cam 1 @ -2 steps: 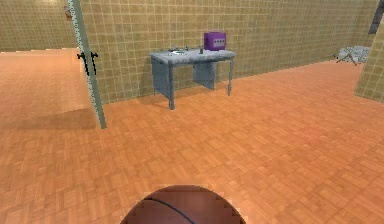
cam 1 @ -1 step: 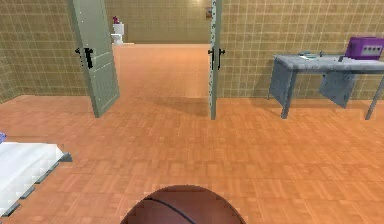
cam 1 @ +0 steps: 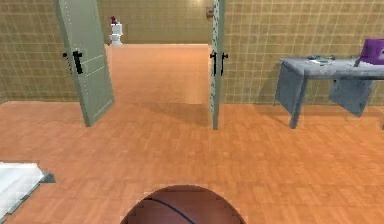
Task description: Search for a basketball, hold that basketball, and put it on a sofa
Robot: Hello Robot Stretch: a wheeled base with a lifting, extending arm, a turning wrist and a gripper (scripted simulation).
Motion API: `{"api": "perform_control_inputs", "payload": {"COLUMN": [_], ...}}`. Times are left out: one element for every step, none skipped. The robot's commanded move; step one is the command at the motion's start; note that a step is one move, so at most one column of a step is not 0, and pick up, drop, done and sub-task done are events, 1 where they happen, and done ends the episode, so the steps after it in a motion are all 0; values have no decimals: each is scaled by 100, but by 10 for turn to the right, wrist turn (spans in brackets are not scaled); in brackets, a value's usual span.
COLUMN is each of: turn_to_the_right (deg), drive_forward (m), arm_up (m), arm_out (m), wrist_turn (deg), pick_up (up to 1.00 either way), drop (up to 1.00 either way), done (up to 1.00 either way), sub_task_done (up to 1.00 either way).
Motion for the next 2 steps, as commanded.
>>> {"api": "perform_control_inputs", "payload": {"turn_to_the_right": [-90, 0], "drive_forward": [0, 100], "arm_up": [0, 0], "arm_out": [0, 0], "wrist_turn": [0, 0], "pick_up": [0, 0], "drop": [0, 0], "done": [0, 0], "sub_task_done": [0, 0]}}
